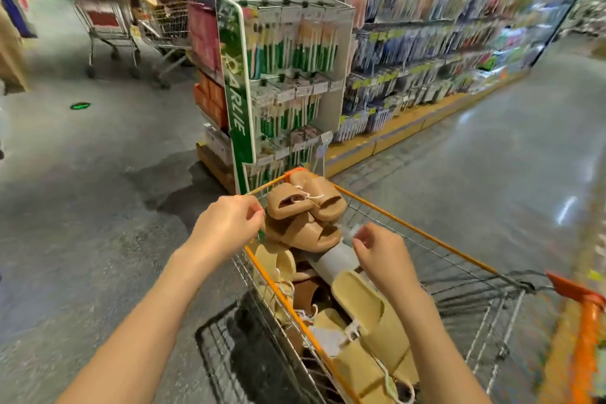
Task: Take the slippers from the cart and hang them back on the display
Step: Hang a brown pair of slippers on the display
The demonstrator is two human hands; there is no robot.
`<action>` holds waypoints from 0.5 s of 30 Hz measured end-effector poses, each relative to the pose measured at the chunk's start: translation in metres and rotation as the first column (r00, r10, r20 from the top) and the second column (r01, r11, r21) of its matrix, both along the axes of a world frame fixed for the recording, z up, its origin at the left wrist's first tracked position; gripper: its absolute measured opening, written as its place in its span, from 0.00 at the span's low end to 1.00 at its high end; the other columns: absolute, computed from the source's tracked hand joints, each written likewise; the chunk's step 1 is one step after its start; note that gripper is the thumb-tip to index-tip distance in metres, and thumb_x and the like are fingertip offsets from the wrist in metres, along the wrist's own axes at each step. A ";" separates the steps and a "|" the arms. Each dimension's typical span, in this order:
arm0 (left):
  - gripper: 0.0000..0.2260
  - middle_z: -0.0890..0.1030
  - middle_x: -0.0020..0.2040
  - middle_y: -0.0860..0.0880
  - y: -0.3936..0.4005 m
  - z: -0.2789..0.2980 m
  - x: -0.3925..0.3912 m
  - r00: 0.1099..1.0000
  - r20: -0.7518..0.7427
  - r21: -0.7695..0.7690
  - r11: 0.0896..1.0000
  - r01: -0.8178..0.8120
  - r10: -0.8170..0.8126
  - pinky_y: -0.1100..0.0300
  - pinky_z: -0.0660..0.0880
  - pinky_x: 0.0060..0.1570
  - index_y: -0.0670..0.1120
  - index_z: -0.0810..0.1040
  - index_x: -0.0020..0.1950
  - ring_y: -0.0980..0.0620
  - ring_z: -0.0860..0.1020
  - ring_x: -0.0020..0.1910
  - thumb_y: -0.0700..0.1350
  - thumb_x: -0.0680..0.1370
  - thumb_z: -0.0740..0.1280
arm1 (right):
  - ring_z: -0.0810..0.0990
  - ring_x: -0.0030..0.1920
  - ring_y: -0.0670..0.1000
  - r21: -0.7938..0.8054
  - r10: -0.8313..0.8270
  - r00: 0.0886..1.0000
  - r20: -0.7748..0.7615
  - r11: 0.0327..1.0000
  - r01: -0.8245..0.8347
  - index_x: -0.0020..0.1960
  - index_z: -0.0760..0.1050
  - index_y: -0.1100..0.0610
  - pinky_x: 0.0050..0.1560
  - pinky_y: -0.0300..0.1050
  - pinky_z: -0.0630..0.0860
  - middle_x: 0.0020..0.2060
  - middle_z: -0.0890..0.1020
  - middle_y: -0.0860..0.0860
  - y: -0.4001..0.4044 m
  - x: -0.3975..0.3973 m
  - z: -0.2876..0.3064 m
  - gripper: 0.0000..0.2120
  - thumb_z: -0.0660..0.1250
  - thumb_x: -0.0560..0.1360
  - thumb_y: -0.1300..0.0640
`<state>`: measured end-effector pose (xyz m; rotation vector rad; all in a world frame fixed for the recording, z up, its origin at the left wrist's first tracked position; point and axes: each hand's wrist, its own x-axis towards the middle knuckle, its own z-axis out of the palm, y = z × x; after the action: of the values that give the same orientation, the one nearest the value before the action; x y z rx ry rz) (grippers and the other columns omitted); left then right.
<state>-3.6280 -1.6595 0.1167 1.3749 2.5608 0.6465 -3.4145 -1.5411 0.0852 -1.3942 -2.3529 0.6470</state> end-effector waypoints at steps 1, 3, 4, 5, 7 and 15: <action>0.09 0.82 0.48 0.50 0.016 0.000 -0.006 1.000 0.009 0.010 1.000 0.013 -0.013 0.54 0.77 0.46 0.51 0.80 0.51 0.47 0.79 0.47 0.49 0.78 0.61 | 0.78 0.46 0.53 -0.005 -0.019 1.000 -0.009 1.000 0.019 0.48 0.77 0.57 0.45 0.47 0.74 0.44 0.82 0.53 0.012 -0.008 0.001 0.06 0.64 0.75 0.56; 0.10 0.82 0.50 0.49 0.052 -0.002 -0.015 0.998 0.032 0.016 0.998 0.055 -0.056 0.53 0.77 0.47 0.51 0.80 0.53 0.47 0.79 0.49 0.49 0.78 0.61 | 0.79 0.45 0.53 -0.055 -0.066 0.997 -0.048 0.996 0.063 0.47 0.77 0.58 0.46 0.47 0.75 0.43 0.82 0.53 0.037 -0.024 -0.001 0.07 0.64 0.75 0.55; 0.10 0.82 0.51 0.49 0.071 -0.006 -0.019 0.996 0.037 0.009 0.997 0.082 -0.082 0.53 0.77 0.48 0.51 0.80 0.55 0.46 0.79 0.50 0.49 0.78 0.61 | 0.78 0.45 0.52 -0.107 -0.098 0.993 -0.072 0.990 0.090 0.47 0.77 0.58 0.46 0.47 0.75 0.42 0.82 0.53 0.048 -0.032 -0.003 0.07 0.65 0.75 0.55; 0.11 0.82 0.52 0.49 0.091 -0.010 -0.023 0.993 0.035 -0.003 0.994 0.109 -0.109 0.53 0.77 0.48 0.51 0.79 0.56 0.46 0.79 0.51 0.49 0.78 0.60 | 0.79 0.45 0.52 -0.166 -0.133 0.986 -0.096 0.979 0.116 0.46 0.77 0.58 0.46 0.47 0.75 0.42 0.81 0.53 0.058 -0.040 -0.008 0.07 0.65 0.75 0.55; 0.11 0.81 0.52 0.49 0.133 -0.026 -0.032 0.985 0.022 -0.051 0.984 0.173 -0.172 0.53 0.77 0.46 0.51 0.78 0.56 0.46 0.78 0.51 0.50 0.78 0.59 | 0.79 0.44 0.54 -0.316 -0.211 0.972 -0.099 0.934 0.170 0.41 0.74 0.56 0.45 0.48 0.75 0.42 0.82 0.55 0.077 -0.059 -0.027 0.07 0.65 0.75 0.54; 0.19 0.74 0.64 0.42 0.280 -0.097 -0.080 0.886 0.160 -0.274 0.843 0.463 -0.435 0.53 0.72 0.56 0.44 0.68 0.69 0.43 0.73 0.62 0.42 0.79 0.56 | 0.74 0.35 0.50 -0.648 -0.526 0.847 -0.073 0.671 0.360 0.37 0.66 0.54 0.35 0.41 0.70 0.35 0.74 0.52 0.144 -0.150 -0.086 0.12 0.59 0.77 0.51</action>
<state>-3.7079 -1.3792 0.0200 1.6955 2.0361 0.2124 -3.5642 -1.3974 -0.0007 -1.9201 -1.5299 1.4194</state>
